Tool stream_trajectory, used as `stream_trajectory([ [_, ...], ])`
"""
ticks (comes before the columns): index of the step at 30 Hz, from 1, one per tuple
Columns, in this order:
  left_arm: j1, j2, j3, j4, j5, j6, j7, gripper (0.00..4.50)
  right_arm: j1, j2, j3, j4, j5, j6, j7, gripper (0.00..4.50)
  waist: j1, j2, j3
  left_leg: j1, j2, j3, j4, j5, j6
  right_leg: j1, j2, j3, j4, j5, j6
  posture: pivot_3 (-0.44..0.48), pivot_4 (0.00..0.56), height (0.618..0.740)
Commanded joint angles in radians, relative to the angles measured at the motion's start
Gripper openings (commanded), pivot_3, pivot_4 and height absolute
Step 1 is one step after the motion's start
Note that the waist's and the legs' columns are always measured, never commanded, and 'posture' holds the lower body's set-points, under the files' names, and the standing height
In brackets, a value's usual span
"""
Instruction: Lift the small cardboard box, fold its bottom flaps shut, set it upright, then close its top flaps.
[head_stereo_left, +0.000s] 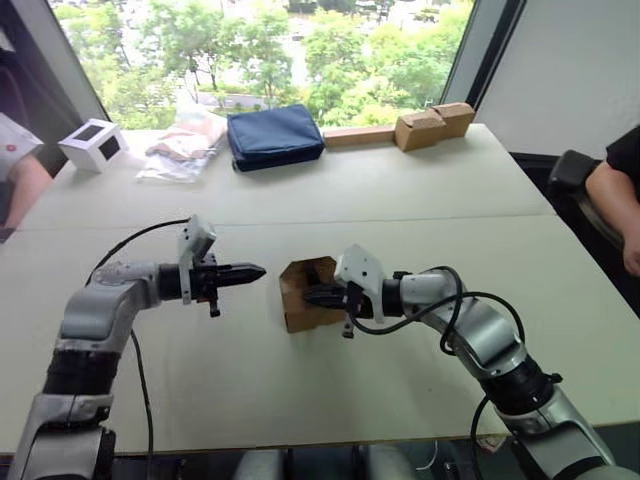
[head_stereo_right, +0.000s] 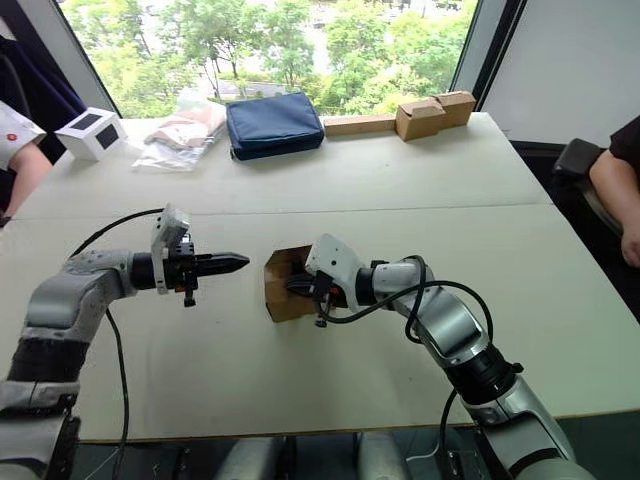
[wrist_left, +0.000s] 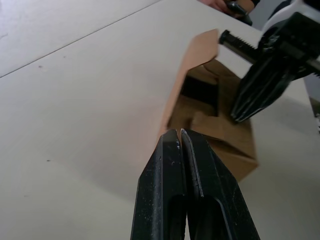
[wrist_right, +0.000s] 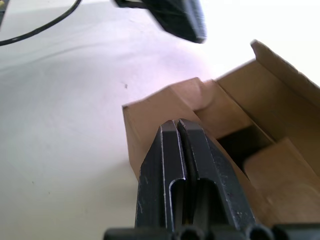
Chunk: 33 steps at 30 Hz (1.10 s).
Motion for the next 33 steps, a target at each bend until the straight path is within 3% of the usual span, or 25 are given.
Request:
stream_trajectory([
  [1, 0.051, 0.001, 0.015, -0.160, -0.080, 0.075, 0.066, 0.08, -0.011, 0.013, -0.022, -0.001, 0.006, -0.023, 0.007, 0.00, -0.003, 0.000, 0.000, 0.000, 0.000, 0.000, 0.000, 0.000, 0.000, 0.000, 0.000, 0.000, 0.000, 0.000, 0.000, 0.000, 0.150, 0.740],
  [13, 0.100, -0.040, -0.077, -0.162, -0.046, 0.028, 0.159, 0.08, -0.022, 0.013, -0.028, -0.005, 0.001, -0.019, 0.008, 0.00, -0.006, 0.000, 0.000, 0.001, 0.000, 0.000, -0.001, 0.000, -0.001, -0.001, 0.001, 0.000, 0.000, 0.000, 0.000, 0.000, 0.150, 0.740],
  [24, 0.077, -0.044, -0.121, -0.097, -0.025, -0.025, 0.156, 0.08, -0.118, 0.082, -0.186, -0.078, 0.174, 0.061, -0.023, 0.00, -0.007, 0.000, 0.000, 0.001, 0.000, 0.000, -0.002, 0.000, -0.001, -0.001, 0.001, 0.000, -0.001, 0.000, 0.000, 0.000, 0.150, 0.740],
  [33, 0.087, -0.035, -0.119, -0.109, -0.034, -0.033, 0.162, 0.08, -0.208, 0.068, -0.016, 0.140, -0.120, -0.072, -0.100, 0.00, -0.008, 0.000, 0.000, 0.001, 0.000, 0.001, -0.002, 0.001, -0.001, -0.001, 0.001, 0.000, -0.001, 0.000, 0.000, 0.000, 0.150, 0.740],
])
